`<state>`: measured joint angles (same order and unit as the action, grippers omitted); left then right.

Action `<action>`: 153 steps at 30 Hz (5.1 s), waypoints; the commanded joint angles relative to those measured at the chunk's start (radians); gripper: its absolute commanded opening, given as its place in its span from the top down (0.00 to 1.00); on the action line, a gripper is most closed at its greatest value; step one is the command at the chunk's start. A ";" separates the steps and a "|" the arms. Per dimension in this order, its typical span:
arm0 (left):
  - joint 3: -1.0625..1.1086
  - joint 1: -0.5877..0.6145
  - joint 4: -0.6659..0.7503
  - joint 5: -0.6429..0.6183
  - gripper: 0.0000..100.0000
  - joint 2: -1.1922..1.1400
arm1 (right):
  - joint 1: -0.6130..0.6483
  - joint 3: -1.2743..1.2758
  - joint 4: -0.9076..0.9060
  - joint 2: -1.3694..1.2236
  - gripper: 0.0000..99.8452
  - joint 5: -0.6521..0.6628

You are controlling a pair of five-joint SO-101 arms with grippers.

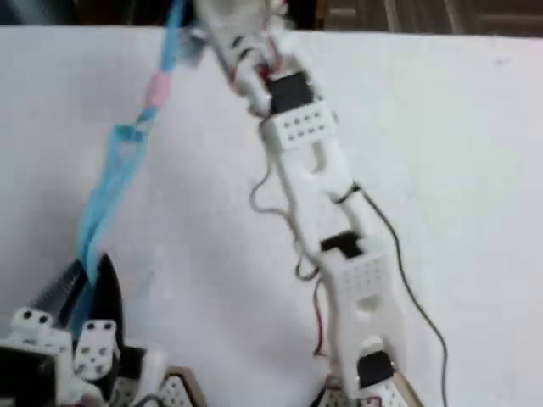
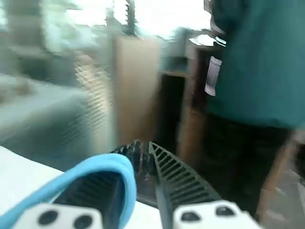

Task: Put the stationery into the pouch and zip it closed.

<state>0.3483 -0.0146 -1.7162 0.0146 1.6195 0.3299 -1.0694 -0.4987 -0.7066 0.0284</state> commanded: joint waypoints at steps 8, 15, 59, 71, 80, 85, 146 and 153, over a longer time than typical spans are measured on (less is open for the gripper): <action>-0.109 -0.056 0.040 -0.048 0.98 0.005 | -0.165 -0.025 0.085 -0.145 0.98 0.172; -0.161 -0.056 0.028 -0.048 0.98 0.004 | -0.318 -0.025 0.116 -0.219 0.98 0.175; 0.193 -0.047 0.376 -0.041 0.98 -0.028 | 0.102 -0.594 -1.271 0.150 0.50 0.178; 0.377 -0.045 0.598 -0.041 0.98 -0.030 | 0.354 -0.496 -1.274 0.364 0.50 0.170; 0.499 -0.045 0.644 0.121 0.98 -0.030 | 0.263 -0.351 -1.273 0.573 0.50 0.169; 0.585 -0.039 0.790 0.124 0.97 -0.031 | 0.068 -0.276 -1.273 0.667 0.50 0.167; 0.623 0.124 0.697 0.106 0.98 -0.039 | -0.074 0.654 -1.271 1.283 0.98 0.175; 0.847 0.125 0.720 0.143 0.98 0.209 | -0.147 1.039 -1.268 1.613 0.95 0.176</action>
<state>1.1492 0.1036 -1.0180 0.1496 1.7868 0.2133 -0.1596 -1.7507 0.7818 0.2002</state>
